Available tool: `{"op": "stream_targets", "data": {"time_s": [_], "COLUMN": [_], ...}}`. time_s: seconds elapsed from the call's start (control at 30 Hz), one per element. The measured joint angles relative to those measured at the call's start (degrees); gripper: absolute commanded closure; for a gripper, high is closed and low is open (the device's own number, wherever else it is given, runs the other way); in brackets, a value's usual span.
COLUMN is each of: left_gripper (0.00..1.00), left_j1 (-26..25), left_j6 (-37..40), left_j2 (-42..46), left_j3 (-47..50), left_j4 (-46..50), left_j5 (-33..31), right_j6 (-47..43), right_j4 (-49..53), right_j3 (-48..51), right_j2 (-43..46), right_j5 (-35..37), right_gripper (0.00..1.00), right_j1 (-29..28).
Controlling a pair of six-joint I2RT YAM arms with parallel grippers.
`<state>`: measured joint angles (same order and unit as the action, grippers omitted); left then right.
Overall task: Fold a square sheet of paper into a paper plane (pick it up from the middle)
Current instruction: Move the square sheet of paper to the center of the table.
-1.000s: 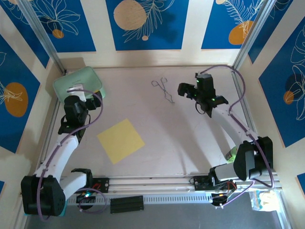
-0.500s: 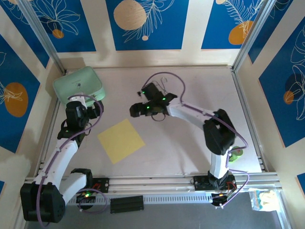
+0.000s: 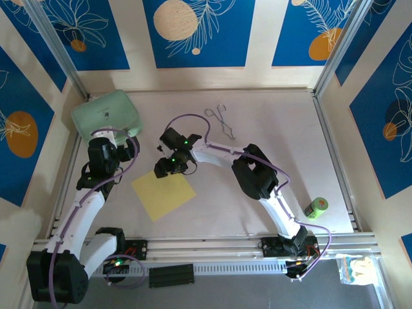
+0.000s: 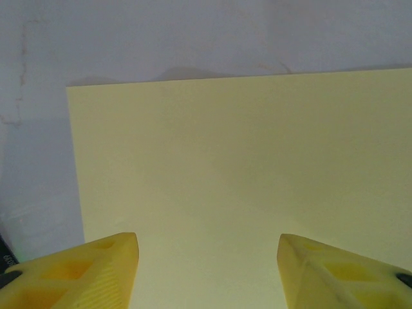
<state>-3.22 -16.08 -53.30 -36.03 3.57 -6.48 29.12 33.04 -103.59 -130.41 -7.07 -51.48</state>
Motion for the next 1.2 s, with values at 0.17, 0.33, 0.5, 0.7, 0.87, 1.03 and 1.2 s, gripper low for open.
{"op": "stream_targets", "data": {"time_s": [0.17,0.33,0.5,0.7,0.87,1.03,1.2], "left_gripper": [0.01,0.01,0.01,0.01,0.01,0.01,0.01], "left_j1": [0.0,0.0,0.0,0.0,-0.1,-2.6,-10.1], "left_j6": [-0.1,-0.2,-0.7,-2.3,-4.2,-7.7,-12.7], "left_j2": [0.0,-0.1,-1.8,-6.8,-11.8,-17.2,-22.3], "left_j3": [0.0,0.0,-0.1,-2.5,-6.5,-10.8,-14.6], "left_j4": [0.4,0.4,0.8,4.3,8.0,12.0,17.1], "left_j5": [0.0,0.3,2.0,5.8,11.1,14.1,13.4], "right_j6": [0.1,1.8,6.5,14.1,18.4,20.5,20.2], "right_j4": [1.6,1.6,1.3,1.5,1.9,-0.5,-5.8], "right_j3": [-0.4,-0.6,0.8,8.5,13.0,16.2,21.2], "right_j2": [-1.6,-1.7,-0.7,4.6,8.1,12.2,23.1], "right_j5": [0.9,2.7,5.2,9.0,11.1,9.6,9.1], "right_gripper": [0.41,0.40,0.40,0.40,0.40,0.35,0.23], "right_j1": [1.0,2.9,6.2,11.1,12.6,12.9,16.2]}}
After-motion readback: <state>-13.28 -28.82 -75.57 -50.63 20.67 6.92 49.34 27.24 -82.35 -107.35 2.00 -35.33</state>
